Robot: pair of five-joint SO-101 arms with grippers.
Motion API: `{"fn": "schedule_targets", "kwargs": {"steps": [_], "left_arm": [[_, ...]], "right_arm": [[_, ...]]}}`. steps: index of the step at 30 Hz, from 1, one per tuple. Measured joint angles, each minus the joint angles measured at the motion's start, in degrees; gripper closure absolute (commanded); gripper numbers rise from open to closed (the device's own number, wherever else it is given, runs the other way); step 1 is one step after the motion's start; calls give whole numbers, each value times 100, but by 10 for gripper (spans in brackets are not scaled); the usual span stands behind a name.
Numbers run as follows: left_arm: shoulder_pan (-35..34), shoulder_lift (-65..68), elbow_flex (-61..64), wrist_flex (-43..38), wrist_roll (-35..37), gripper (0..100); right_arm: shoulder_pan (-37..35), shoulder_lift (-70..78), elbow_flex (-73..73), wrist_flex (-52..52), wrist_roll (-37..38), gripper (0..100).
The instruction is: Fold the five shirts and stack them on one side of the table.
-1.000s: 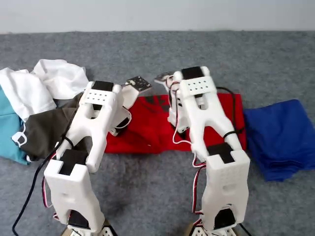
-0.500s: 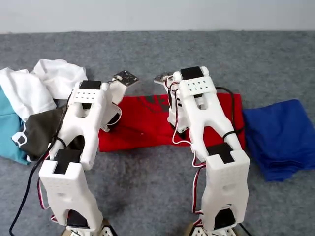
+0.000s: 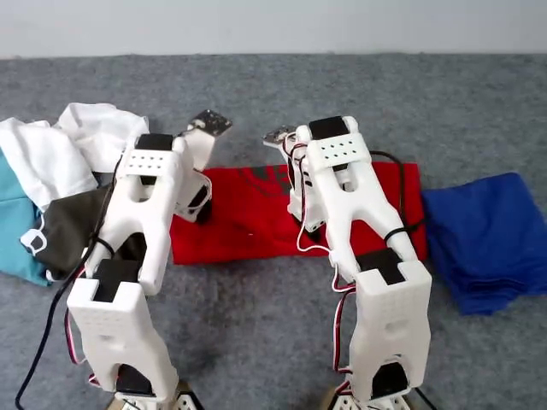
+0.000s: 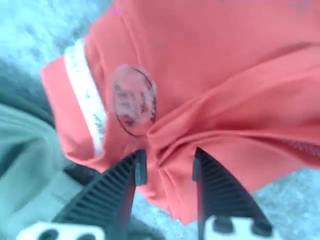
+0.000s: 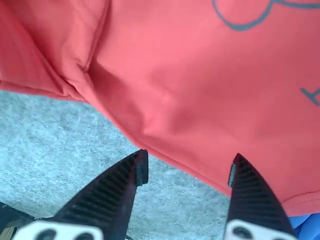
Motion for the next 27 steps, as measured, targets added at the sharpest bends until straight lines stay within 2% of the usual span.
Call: {"fn": "schedule_targets", "kwargs": {"steps": [3,7,12,19,27], "left_arm": [[-167,0,-475,132,378,844],[-519,0,-1327,844,738,844],[-923,0,-2136,1811,1002,844],[-1407,-132,-1952,1916,1266,844],[-1407,-176,-1758,1925,1266,844]], "right_arm": [[9,0,0,0,0,733],[-123,-264,9,9,-9,733],[-932,-888,9,9,-9,733],[-2013,-1196,9,9,0,733],[-2189,-791,9,-35,0,733]]}}
